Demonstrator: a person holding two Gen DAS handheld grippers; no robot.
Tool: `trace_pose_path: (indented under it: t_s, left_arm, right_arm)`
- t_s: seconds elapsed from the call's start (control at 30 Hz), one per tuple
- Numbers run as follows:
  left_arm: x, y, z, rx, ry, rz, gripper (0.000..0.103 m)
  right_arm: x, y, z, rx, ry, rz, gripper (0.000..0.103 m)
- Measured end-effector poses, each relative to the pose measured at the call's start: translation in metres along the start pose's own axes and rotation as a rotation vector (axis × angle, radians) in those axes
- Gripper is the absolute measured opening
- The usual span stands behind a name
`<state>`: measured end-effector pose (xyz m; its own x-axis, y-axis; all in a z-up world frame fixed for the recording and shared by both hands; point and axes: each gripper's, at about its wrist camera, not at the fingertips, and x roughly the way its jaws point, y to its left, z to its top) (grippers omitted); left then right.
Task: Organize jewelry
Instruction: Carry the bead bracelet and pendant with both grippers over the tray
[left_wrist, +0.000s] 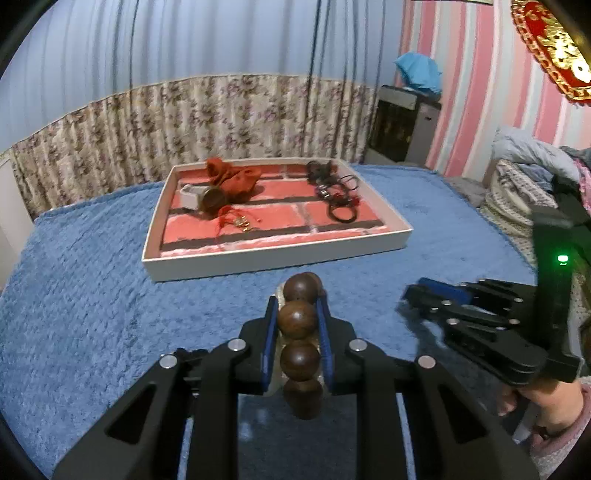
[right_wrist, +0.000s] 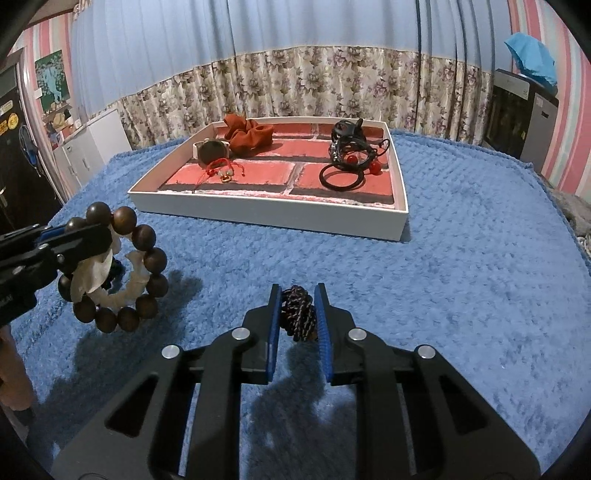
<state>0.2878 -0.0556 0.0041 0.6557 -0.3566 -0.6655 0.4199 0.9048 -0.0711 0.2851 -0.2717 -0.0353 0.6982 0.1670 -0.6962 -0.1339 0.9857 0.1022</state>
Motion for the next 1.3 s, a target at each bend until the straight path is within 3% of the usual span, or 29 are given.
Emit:
trace_pose_path:
  t_s: [0.37,0.53,0.67,0.87,0.97,1.17,1.23,1.3]
  left_arm:
    - [0.037,0.023,-0.012,0.045,0.094,0.129,0.022]
    - [0.053,0.044,-0.011,-0.016,0.147,0.094,0.025]
    - [0.057,0.048,-0.008,-0.021,0.155,0.090,0.034]
    - [0.064,0.050,-0.004,-0.025,0.175,0.076,0.035]
    - [0.069,0.054,-0.001,-0.038,0.198,0.060,0.045]
    - [0.067,0.062,0.002,-0.058,0.195,0.044,0.054]
    - [0.065,0.065,0.002,-0.069,0.189,0.032,0.053]
    - [0.065,0.065,0.002,-0.067,0.193,0.014,0.030]
  right_arm:
    - [0.002,-0.004,-0.001,0.004,0.010,-0.005,0.019]
    - [0.010,-0.003,-0.001,-0.001,0.020,-0.003,0.019]
    - [0.015,-0.003,0.000,0.000,0.026,0.000,0.019]
    - [0.022,-0.002,0.000,-0.002,0.044,0.004,0.019]
    - [0.024,-0.003,0.000,0.002,0.048,0.003,0.019]
    - [0.025,-0.003,0.000,0.004,0.052,-0.002,0.019]
    - [0.025,-0.003,-0.001,0.004,0.052,-0.004,0.019]
    - [0.025,-0.004,0.000,0.003,0.052,-0.003,0.019]
